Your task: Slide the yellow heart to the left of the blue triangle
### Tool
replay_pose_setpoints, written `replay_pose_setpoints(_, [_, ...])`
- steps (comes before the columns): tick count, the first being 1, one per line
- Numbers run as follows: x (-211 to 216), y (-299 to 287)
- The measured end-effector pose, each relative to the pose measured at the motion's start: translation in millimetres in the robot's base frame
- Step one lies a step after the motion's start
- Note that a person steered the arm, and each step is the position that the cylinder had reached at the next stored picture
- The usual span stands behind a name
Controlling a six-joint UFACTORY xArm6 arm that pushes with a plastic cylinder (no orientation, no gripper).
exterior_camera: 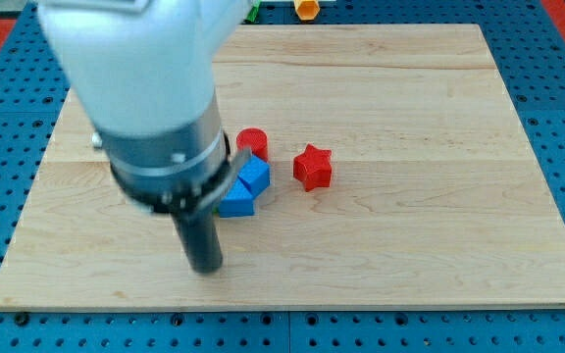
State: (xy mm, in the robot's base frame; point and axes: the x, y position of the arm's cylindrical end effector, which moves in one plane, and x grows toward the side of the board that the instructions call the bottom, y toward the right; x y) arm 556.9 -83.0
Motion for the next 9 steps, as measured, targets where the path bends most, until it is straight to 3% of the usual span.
replay_pose_setpoints(2, [-77.5, 29.2])
replay_pose_setpoints(3, [-80.7, 33.5])
replay_pose_setpoints(5, [16.6, -7.6])
replay_pose_setpoints(6, [2.4, -55.7])
replay_pose_setpoints(8, [-71.2, 10.1])
replay_pose_setpoints(9, [-48.8, 16.9])
